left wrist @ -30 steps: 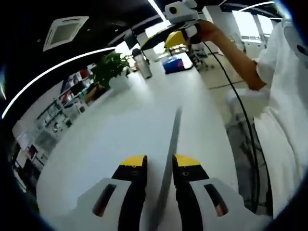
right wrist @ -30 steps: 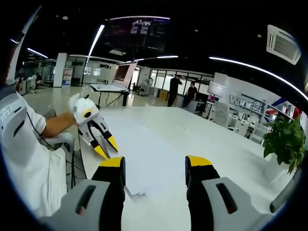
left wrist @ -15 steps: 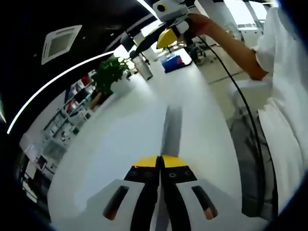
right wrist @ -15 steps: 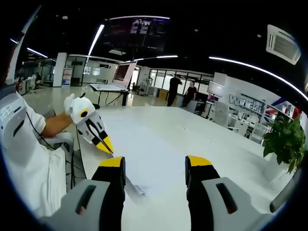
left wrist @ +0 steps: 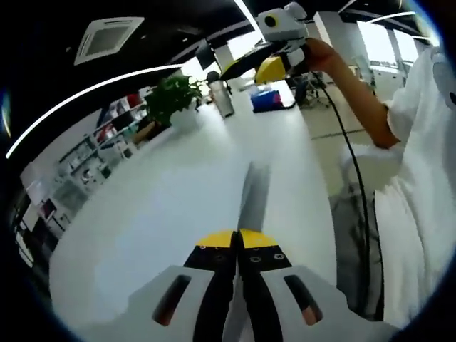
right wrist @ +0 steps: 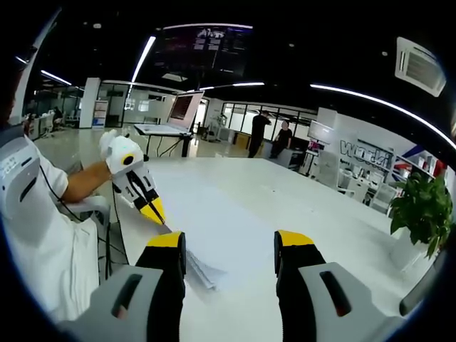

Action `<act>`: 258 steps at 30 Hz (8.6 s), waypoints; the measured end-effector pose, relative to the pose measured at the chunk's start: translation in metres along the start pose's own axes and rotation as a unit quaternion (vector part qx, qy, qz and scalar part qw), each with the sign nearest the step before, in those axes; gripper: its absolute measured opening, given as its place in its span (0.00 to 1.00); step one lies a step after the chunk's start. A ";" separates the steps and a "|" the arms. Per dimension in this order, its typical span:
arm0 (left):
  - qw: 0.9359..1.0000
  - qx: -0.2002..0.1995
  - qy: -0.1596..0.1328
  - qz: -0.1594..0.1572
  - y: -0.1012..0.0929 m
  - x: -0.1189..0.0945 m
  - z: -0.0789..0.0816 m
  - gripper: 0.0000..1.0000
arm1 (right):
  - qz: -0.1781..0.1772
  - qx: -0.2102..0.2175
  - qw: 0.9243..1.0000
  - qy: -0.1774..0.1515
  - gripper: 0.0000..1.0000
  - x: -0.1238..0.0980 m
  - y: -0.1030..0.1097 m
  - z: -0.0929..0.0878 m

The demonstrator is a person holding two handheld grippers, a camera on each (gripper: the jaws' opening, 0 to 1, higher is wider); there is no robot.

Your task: Grasp the top corner of one sheet in the document stack and pull a single sheet out from the document stack, separating that one sheet from the rest and lifting it clear until the single sheet is fully removed from the stack

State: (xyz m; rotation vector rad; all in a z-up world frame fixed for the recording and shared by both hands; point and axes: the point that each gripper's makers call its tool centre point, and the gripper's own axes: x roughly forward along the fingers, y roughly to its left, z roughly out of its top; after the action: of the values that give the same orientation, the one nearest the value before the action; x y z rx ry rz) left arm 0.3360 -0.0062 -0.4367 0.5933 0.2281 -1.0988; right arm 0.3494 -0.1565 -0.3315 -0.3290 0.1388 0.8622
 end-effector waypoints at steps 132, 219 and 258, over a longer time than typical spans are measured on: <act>0.871 -0.362 -0.107 0.313 0.174 -0.238 -0.080 0.03 | 0.016 -0.019 1.000 0.014 0.49 0.006 0.012 -0.001; 0.891 -0.289 0.085 0.340 0.190 -0.204 -0.197 0.12 | 0.018 -0.022 0.999 0.022 0.49 0.007 0.012 -0.005; 0.900 -0.246 0.054 0.355 0.194 -0.218 -0.156 0.50 | 0.019 -0.023 0.999 0.021 0.49 0.007 0.015 -0.005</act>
State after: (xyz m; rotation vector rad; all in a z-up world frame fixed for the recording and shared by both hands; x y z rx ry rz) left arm 0.4277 0.3102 -0.4007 0.2357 0.3377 -0.2737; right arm 0.3424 -0.1440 -0.3411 -0.3887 0.1658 0.8971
